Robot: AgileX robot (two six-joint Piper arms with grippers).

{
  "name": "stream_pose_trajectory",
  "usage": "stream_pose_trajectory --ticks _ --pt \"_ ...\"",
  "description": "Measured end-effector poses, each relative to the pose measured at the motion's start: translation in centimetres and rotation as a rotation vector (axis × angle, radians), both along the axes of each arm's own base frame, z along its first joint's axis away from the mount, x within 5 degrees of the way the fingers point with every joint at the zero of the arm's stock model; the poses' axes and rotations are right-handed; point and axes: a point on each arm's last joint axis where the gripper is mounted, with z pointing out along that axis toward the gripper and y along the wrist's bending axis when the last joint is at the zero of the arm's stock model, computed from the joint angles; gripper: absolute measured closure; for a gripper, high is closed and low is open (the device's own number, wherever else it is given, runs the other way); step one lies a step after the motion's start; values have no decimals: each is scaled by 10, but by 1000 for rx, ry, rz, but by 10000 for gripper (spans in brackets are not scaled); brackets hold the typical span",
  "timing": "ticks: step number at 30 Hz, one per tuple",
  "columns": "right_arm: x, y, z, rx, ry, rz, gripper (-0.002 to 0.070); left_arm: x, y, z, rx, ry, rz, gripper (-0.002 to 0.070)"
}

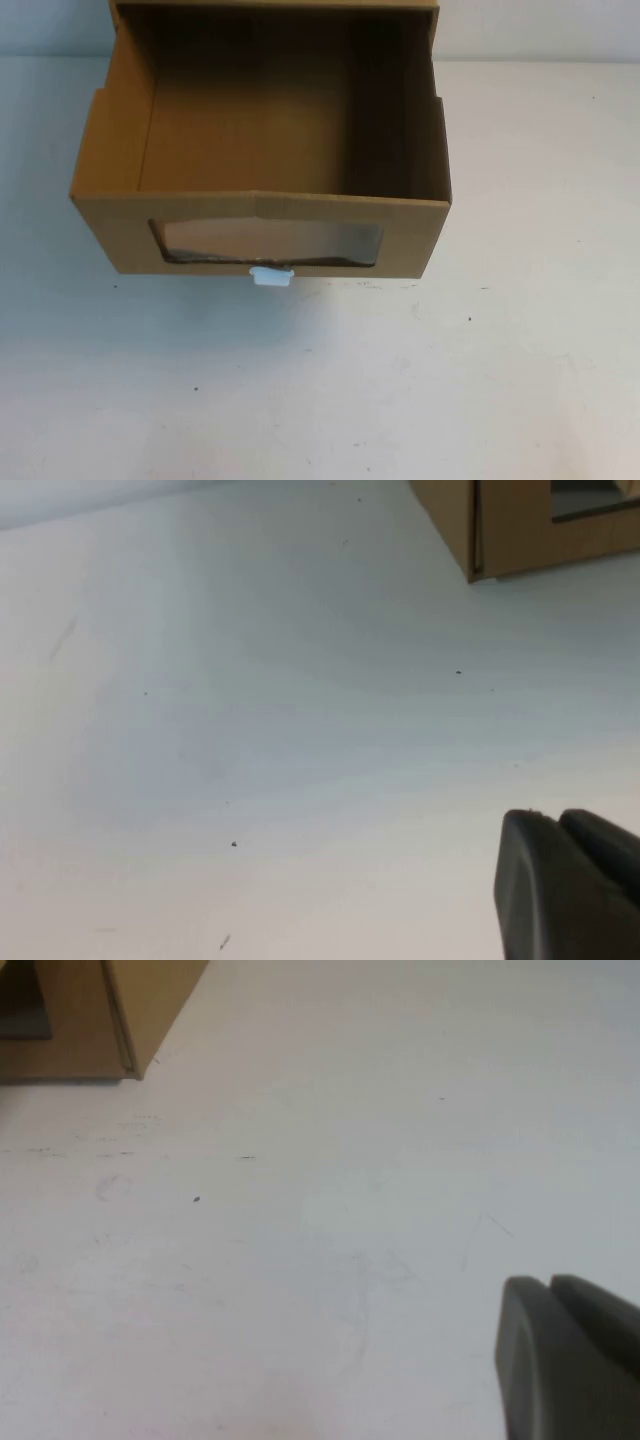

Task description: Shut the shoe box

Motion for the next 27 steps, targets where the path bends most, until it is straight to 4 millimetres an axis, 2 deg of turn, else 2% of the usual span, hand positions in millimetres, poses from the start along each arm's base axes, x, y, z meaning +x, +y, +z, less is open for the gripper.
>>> stream_pose_trajectory --ticks 4,11,23,27 --pt "0 0 0 0 0 0 687 1 -1 2 -25 -20 -1 677" --pt "0 0 0 0 0 0 687 2 -6 10 -277 -76 6 677" --pt "0 0 0 0 0 0 687 3 -4 17 -268 -166 9 677" --pt "0 0 0 0 0 0 687 4 -3 23 -355 -217 25 677"
